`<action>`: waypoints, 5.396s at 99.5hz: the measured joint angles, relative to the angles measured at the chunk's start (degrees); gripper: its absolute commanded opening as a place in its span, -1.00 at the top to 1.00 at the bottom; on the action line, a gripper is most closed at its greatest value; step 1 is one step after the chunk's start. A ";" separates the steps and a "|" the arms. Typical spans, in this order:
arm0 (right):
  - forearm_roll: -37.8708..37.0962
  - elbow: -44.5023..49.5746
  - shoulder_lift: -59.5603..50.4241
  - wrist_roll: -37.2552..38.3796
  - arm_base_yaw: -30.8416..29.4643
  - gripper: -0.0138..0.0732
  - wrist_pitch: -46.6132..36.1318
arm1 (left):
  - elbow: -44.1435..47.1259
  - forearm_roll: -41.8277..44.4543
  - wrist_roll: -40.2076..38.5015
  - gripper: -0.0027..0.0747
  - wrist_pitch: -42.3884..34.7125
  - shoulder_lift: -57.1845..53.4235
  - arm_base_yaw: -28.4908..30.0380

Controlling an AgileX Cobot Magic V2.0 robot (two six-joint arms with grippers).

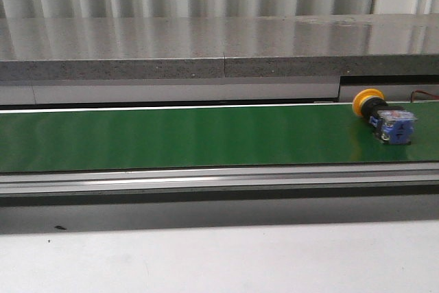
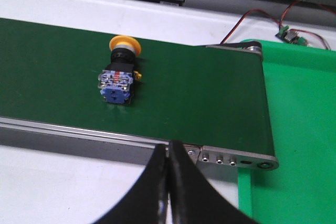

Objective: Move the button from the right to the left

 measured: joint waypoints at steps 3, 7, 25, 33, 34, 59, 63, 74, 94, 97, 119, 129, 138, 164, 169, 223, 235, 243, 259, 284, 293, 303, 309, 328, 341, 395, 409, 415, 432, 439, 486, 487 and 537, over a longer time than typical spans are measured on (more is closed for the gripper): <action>0.00 0.84 -1.70 0.00 0.00 0.84 -0.41 | 0.00 0.00 0.00 0.98 0.00 0.00 0.00; 0.00 2.02 -4.25 0.00 0.00 0.84 -0.75 | 0.00 0.00 0.00 0.98 0.00 0.00 0.00; -0.49 5.36 -13.66 0.00 0.00 0.84 -1.93 | 0.00 0.00 0.00 0.98 -0.11 0.00 0.00; -0.91 5.62 -16.57 0.00 0.00 0.84 -2.06 | 0.00 0.00 0.00 0.98 -0.65 0.00 0.00; -0.90 5.62 -16.74 0.00 0.00 0.84 -2.06 | 0.00 0.00 0.00 0.98 -0.67 0.00 0.00; -1.03 5.74 -18.09 0.00 0.00 0.84 -2.15 | -0.23 0.00 0.00 0.99 -6.48 0.00 0.00; -1.03 5.74 -18.09 0.00 0.00 0.84 -2.15 | -0.99 0.10 0.00 0.99 -4.88 0.00 0.00; -1.03 5.74 -18.09 0.00 0.00 0.84 -2.15 | -5.05 0.10 0.00 0.99 1.06 1.18 0.00; -1.03 5.74 -18.09 0.00 0.00 0.84 -2.15 | -14.27 0.10 0.00 0.99 12.30 10.45 0.00; -1.03 5.74 -18.09 0.00 0.00 0.84 -2.15 | -15.46 0.10 0.00 0.99 13.66 12.00 0.00; -1.03 5.74 -18.09 0.00 0.00 0.84 -2.15 | -24.78 0.10 0.00 0.88 22.61 25.18 0.00; -1.03 5.74 -18.09 0.00 0.00 0.84 -2.15 | -28.41 0.10 0.00 0.35 26.46 31.66 0.00; -1.03 5.74 -18.09 0.00 0.00 0.84 -2.15 | -31.28 0.10 0.00 -0.31 29.52 36.43 0.00; -1.03 5.74 -18.09 0.00 0.00 0.84 -2.15 | -35.38 0.10 0.00 -0.79 30.97 46.01 0.00; -1.03 5.74 -18.09 0.00 0.00 0.84 -2.15 | -35.50 0.10 0.00 -0.76 30.71 46.64 0.00; -1.03 5.74 -18.09 0.00 0.00 0.84 -2.15 | -46.41 -17.60 0.00 -0.67 35.23 61.18 -5.66; -1.03 5.74 -18.09 0.00 0.00 0.84 -2.15 | -50.78 -18.20 -2.50 -0.67 35.33 67.94 -11.65; -1.03 5.74 -18.09 0.00 0.00 0.84 -2.15 | -54.44 -18.35 -4.45 -0.67 35.90 72.88 -15.04; -1.03 5.74 -18.09 0.00 0.00 0.84 -2.15 | -63.12 -18.48 -6.54 -0.67 40.24 83.63 -20.50; -1.03 5.74 -18.09 0.00 0.00 0.84 -2.15 | -75.82 -18.04 -10.50 -0.67 45.02 95.82 -24.99; -1.03 5.74 -18.09 0.00 0.00 0.84 -2.15 | -79.45 -17.62 -12.57 -0.67 47.10 99.10 -25.74; -1.03 5.74 -18.09 0.00 0.00 0.84 -2.15 | -82.96 -16.99 -14.58 -0.67 48.84 102.26 -26.41; -1.03 5.74 -18.09 0.00 0.00 0.84 -2.15 | -84.98 -15.48 -16.32 -0.67 49.99 103.99 -26.79; -1.03 5.74 -18.09 0.00 0.00 0.84 -2.15 | -89.42 -8.90 -21.36 -0.67 54.25 108.15 -27.19; -1.03 5.74 -18.09 0.00 0.00 0.84 -2.15 | -90.35 -8.00 -22.56 -0.67 54.99 110.05 -27.19; -1.03 5.74 -18.09 0.00 0.00 0.84 -2.15 | -90.75 -4.30 -25.32 0.75 56.41 112.67 -27.42; -1.03 5.74 -18.09 0.00 0.00 0.84 -2.15 | -91.93 -3.81 -25.32 0.75 57.24 112.56 -27.42; -1.03 5.74 -18.09 0.00 0.00 0.84 -2.15 | -92.50 -3.32 -25.42 0.75 57.39 111.90 -27.42; -1.03 5.74 -18.09 0.00 0.00 0.84 -2.15 | -93.59 -0.82 -25.35 0.75 60.13 109.03 -26.27; -1.03 5.74 -18.09 0.00 0.00 0.84 -2.15 | -93.59 1.24 -25.35 0.75 60.96 108.03 -25.01; -1.03 5.74 -18.09 0.00 0.00 0.84 -2.15 | -93.59 2.32 -9.10 0.75 61.44 104.00 -7.58; -1.03 5.74 -18.09 0.00 0.00 0.84 -2.15 | -93.59 2.22 -8.37 0.75 61.44 104.01 -7.21; -1.03 5.74 -18.09 0.00 0.00 0.84 -2.15 | -88.70 1.82 13.34 0.75 61.49 104.01 15.20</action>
